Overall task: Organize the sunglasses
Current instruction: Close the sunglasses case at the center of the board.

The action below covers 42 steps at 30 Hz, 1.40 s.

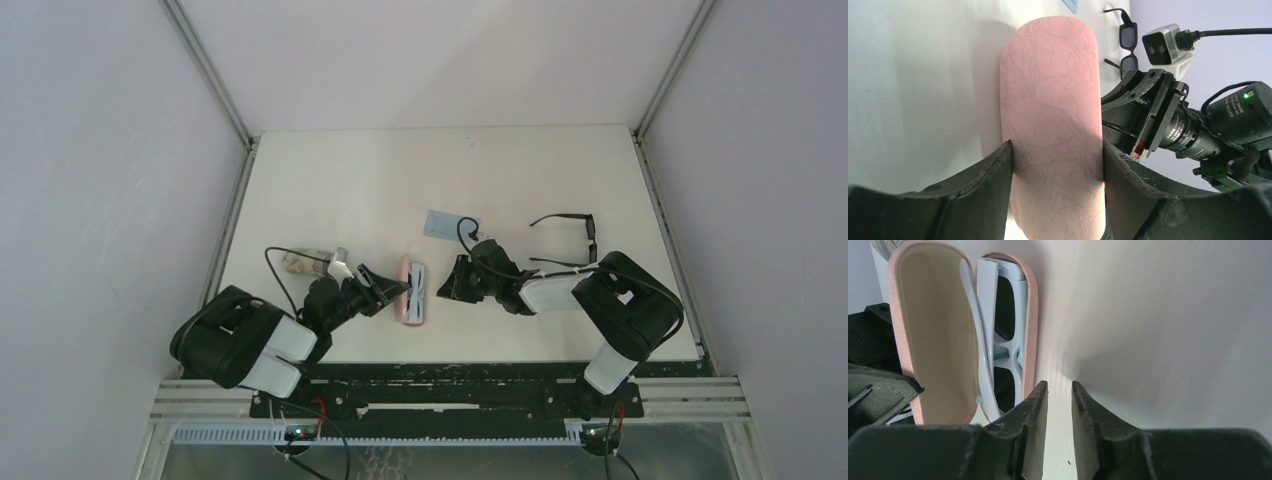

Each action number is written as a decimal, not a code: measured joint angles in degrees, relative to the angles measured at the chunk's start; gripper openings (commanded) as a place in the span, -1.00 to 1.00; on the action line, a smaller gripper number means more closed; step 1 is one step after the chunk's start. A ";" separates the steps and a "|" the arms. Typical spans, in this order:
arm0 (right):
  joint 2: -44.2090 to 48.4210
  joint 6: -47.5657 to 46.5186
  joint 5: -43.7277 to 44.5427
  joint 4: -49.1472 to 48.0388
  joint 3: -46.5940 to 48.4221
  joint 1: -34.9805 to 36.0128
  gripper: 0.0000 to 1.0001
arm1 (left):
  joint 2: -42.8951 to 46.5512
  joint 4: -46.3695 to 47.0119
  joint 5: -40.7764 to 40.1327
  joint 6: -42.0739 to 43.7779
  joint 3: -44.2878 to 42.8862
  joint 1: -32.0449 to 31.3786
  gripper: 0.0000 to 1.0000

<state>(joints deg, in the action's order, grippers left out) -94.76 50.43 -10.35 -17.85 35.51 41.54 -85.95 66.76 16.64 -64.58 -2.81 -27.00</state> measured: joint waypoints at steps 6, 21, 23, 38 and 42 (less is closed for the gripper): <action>-1.62 0.35 -1.68 -0.79 0.46 -0.35 -0.78 | 7.91 -12.52 -1.92 3.34 -2.12 -0.24 -1.00; -7.89 0.44 -5.70 -0.94 6.64 0.22 -0.86 | 10.47 -21.64 -5.07 5.84 -5.53 -2.29 -1.00; -8.35 0.39 -5.95 -0.96 7.17 0.24 -0.86 | 10.49 -22.82 -5.70 6.32 -6.27 -2.67 -1.00; -8.59 0.39 -6.32 -0.96 7.37 0.24 -0.87 | 13.99 -48.81 -16.65 13.51 -18.99 -8.96 -0.99; -8.63 0.39 -6.36 -0.96 7.41 0.37 -0.87 | 12.28 -52.00 -19.19 14.56 -20.96 -10.01 -1.00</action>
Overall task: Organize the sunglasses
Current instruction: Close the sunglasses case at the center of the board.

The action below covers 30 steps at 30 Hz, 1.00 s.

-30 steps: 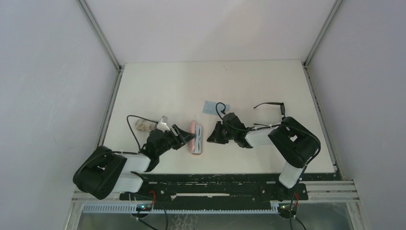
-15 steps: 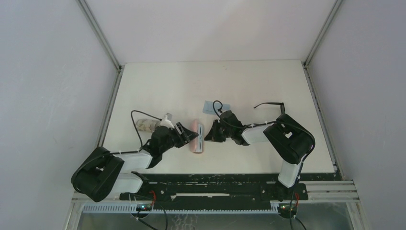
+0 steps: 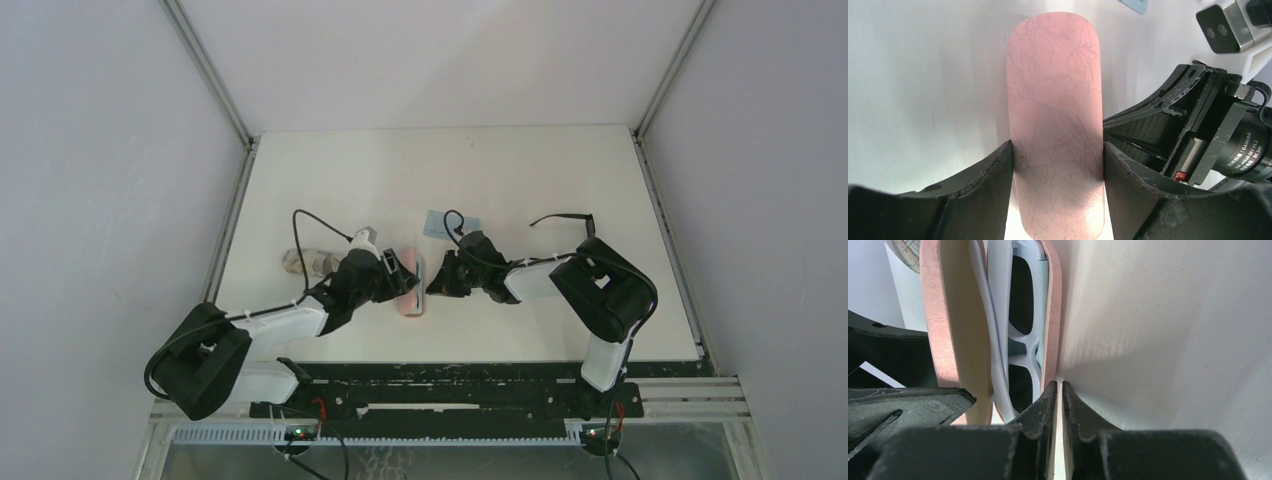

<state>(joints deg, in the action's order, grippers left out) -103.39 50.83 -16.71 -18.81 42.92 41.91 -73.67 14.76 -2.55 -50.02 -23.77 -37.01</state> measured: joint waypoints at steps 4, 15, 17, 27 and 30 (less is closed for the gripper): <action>-0.15 0.02 -0.11 -0.24 0.02 0.02 -0.87 | -1.03 -1.97 -2.01 0.83 -1.77 -1.11 -1.00; 0.24 0.00 0.72 0.22 0.00 0.17 -0.88 | -4.11 -6.75 -6.88 3.13 -5.01 -2.97 -0.99; 1.36 -0.20 1.79 1.20 -0.26 0.17 -0.88 | -4.24 -7.30 -7.39 3.19 -5.38 -3.26 -0.99; 13.86 -2.82 7.89 7.54 -3.13 0.17 -0.86 | -2.75 -11.17 -8.79 5.84 -5.97 -3.43 -0.15; 16.44 -3.58 9.25 9.03 -4.33 0.17 -0.86 | -1.84 -12.87 -9.05 7.19 -5.97 -3.43 0.11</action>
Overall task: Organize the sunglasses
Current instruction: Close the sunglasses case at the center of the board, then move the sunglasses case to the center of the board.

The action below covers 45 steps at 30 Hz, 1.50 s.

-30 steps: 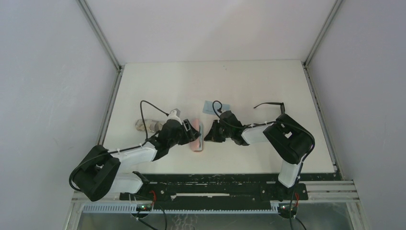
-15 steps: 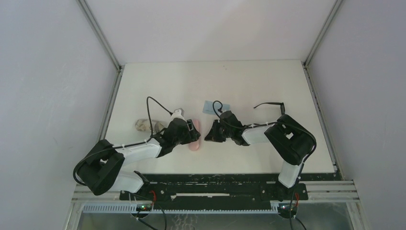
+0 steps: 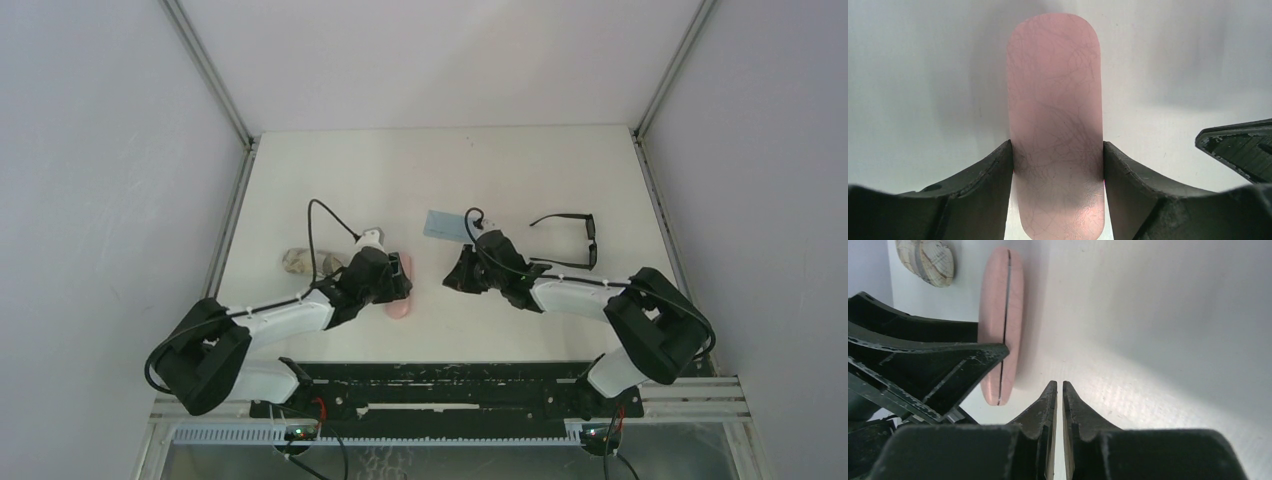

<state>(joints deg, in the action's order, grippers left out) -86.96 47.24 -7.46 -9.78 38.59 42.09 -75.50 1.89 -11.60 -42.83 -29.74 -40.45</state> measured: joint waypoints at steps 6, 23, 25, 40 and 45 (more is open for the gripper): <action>2.64 -0.87 1.95 3.21 -1.92 0.00 -0.86 | 0.94 -2.03 0.00 2.51 -0.13 0.00 0.37; 8.46 -3.06 5.16 8.28 -2.78 -0.02 -0.86 | 1.01 -7.65 1.25 8.13 -0.55 -0.13 0.87; 8.66 -3.34 5.33 8.52 -2.80 -0.02 -0.86 | 0.94 -8.09 1.86 9.11 -0.87 -0.28 0.87; 10.08 -4.72 5.62 11.04 -3.08 -0.50 -0.86 | -5.07 -12.55 2.58 14.58 -7.67 -0.59 0.16; 13.66 -5.11 5.92 11.89 -3.80 -0.50 -0.86 | -5.75 -15.02 0.68 14.88 -10.47 -0.55 0.11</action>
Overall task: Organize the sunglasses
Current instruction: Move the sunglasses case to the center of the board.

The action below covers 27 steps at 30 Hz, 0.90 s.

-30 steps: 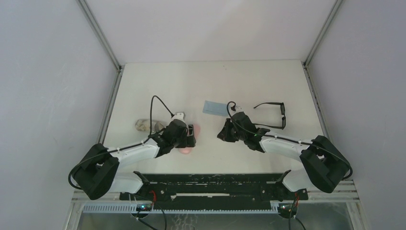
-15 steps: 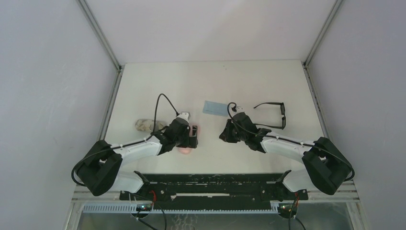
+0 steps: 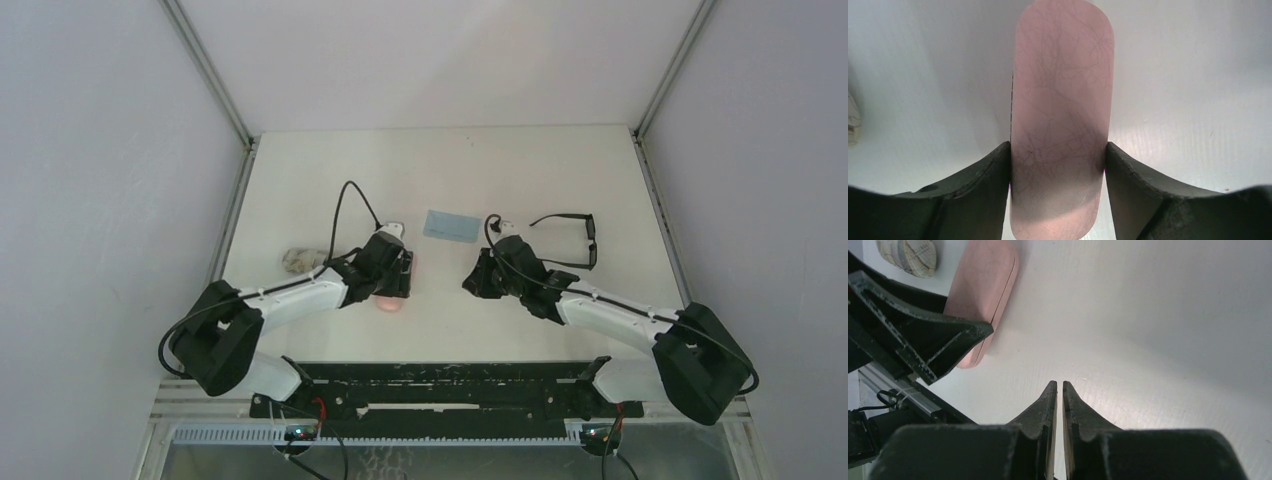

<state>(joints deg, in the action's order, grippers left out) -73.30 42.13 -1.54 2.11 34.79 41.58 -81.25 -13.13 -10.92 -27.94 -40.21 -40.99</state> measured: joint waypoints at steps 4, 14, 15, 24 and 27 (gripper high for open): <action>3.17 -0.50 0.04 1.44 -0.46 -0.02 -0.86 | -1.55 -1.25 -0.61 0.17 -4.33 1.51 0.10; 6.56 -1.95 -0.39 2.82 -1.01 -1.64 -0.86 | -13.44 -0.11 1.27 3.39 -20.92 13.14 0.08; 6.56 -2.08 -0.46 2.91 -1.11 -1.81 -0.86 | -15.10 0.20 1.66 3.72 -22.34 14.19 0.08; 6.54 -2.49 -1.51 3.93 -1.55 -2.58 -0.86 | -26.77 0.48 3.65 6.29 -30.53 20.50 0.10; 6.54 -2.56 -1.73 4.15 -1.55 -2.84 -0.81 | -29.18 0.52 4.57 6.60 -33.16 21.75 0.17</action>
<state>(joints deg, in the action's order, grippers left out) -66.76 39.57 -3.27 6.26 33.23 38.74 -110.43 -12.60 -6.35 -21.34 -73.36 -19.25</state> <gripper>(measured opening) 0.070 0.665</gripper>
